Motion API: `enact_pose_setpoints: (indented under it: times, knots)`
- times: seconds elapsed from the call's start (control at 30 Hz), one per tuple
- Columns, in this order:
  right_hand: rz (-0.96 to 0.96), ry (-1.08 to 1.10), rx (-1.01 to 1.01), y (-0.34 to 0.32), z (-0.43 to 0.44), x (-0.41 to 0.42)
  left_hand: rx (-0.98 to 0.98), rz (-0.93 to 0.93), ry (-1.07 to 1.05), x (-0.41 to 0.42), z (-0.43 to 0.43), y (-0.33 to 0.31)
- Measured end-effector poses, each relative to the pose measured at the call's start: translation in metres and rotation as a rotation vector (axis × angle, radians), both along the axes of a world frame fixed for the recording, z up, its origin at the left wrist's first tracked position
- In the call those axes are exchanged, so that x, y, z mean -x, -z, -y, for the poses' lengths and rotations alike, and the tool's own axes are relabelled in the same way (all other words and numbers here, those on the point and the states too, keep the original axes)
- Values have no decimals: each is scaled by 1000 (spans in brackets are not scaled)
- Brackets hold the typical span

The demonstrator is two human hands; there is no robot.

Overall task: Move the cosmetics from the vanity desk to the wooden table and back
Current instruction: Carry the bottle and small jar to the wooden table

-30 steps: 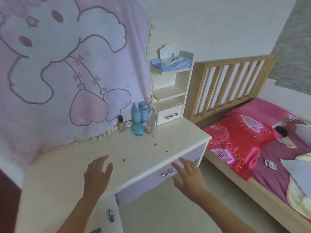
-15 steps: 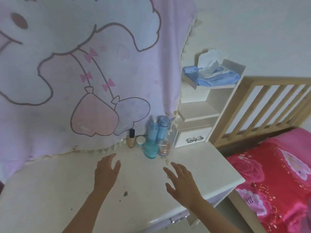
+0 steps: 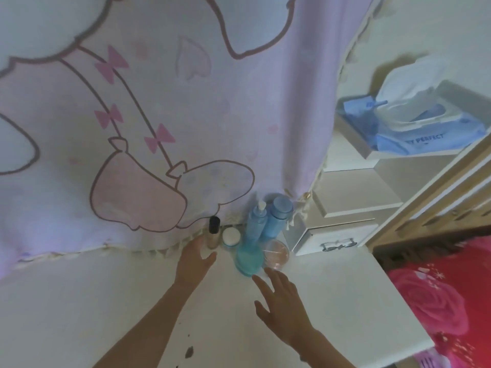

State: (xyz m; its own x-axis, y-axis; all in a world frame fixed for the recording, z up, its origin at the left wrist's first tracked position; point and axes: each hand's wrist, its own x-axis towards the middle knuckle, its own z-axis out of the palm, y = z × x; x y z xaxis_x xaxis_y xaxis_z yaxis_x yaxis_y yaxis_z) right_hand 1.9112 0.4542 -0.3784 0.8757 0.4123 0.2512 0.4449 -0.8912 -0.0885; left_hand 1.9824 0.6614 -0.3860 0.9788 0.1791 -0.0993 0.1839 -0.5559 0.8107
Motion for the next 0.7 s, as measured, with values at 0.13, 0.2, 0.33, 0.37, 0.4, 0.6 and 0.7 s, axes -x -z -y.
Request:
enact_pose_setpoints:
  times: [0.13,0.2,0.33,0.37,0.4,0.6,0.7]
  knots:
    - [-42,-2,13,1,8,-18,174,-66,-146,-28,19,-6]
    - [-69,-9,27,1,12,-26,181,-84,-197,-40,24,-1]
    - [-94,-77,-4,-1,15,-46,189,-94,-241,-53,27,8]
    - [-103,-99,-9,-1,14,-51,180,-106,-237,-52,28,8]
    - [-114,-110,-13,-1,10,-56,163,-114,-244,-50,26,10]
    - [-153,-163,-17,-1,-49,-94,-6,-94,-250,-12,-6,10]
    - [-204,-122,157,4,-77,-116,-16,-88,-269,13,-23,-3]
